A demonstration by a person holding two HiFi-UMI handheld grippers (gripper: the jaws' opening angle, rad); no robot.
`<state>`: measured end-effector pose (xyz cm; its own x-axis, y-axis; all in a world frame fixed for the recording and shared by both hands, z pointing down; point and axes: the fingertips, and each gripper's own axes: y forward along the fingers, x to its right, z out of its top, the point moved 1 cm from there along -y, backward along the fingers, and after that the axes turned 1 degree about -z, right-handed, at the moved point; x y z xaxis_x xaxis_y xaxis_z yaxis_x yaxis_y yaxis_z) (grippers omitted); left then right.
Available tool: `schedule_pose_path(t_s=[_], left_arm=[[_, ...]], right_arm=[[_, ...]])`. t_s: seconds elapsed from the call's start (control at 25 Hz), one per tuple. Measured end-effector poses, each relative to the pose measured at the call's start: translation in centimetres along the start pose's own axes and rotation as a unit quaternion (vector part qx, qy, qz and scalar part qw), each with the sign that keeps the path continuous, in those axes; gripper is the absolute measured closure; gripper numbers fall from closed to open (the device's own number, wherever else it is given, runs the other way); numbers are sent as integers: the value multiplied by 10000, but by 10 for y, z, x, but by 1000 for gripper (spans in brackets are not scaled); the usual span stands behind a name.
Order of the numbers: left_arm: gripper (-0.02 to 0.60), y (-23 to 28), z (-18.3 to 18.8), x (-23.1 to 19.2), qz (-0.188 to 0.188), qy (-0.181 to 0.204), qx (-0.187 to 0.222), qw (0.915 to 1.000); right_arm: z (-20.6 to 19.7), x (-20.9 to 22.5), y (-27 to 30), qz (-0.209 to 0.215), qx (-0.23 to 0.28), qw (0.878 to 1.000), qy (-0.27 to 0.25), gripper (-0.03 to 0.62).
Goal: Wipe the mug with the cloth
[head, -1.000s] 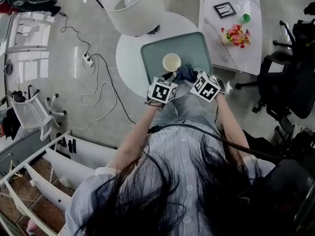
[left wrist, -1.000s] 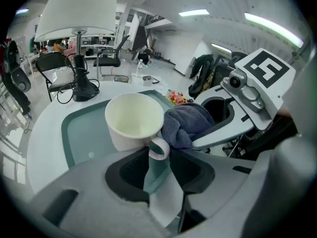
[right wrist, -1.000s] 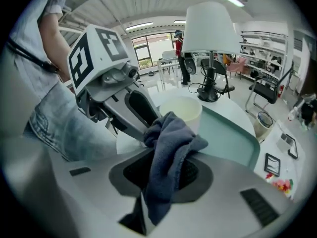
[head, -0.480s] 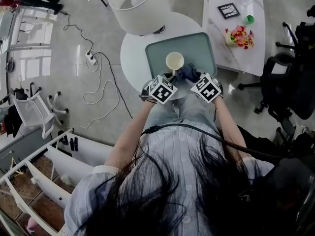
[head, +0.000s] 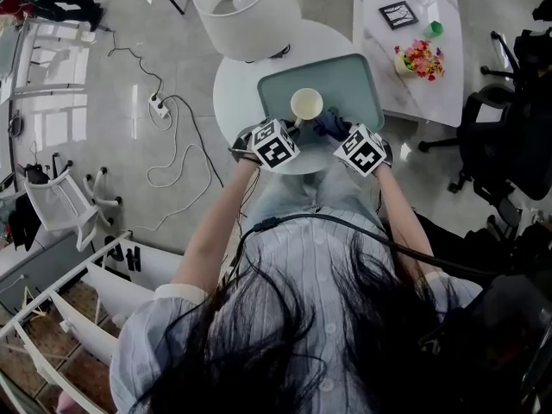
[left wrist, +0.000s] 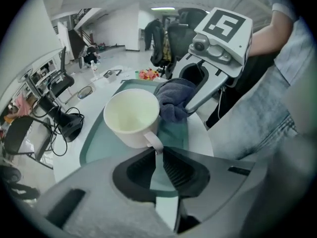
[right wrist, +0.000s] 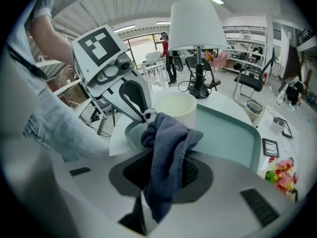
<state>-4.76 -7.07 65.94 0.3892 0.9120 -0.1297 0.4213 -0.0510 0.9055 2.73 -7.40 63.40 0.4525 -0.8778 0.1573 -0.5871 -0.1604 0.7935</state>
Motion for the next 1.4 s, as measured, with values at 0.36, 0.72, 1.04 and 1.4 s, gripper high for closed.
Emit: schedule_pose_path(t_s=[0.36, 0.72, 1.04, 1.4], left_arm=[[523, -2, -21, -20, -161, 1861, -698, 9799], [522, -4, -19, -26, 271, 1979, -485, 9786], [408, -33, 4, -20, 694, -1039, 983, 9873], [408, -40, 42, -5, 657, 771, 786, 9918]], right_arm=[[4, -9, 7, -123, -78, 9999, 60, 500], [-1, -14, 12, -290, -27, 9981, 535, 500], [-2, -14, 14, -417, -24, 9964, 743, 500], [-3, -17, 16, -380, 87, 9924, 1167, 500]])
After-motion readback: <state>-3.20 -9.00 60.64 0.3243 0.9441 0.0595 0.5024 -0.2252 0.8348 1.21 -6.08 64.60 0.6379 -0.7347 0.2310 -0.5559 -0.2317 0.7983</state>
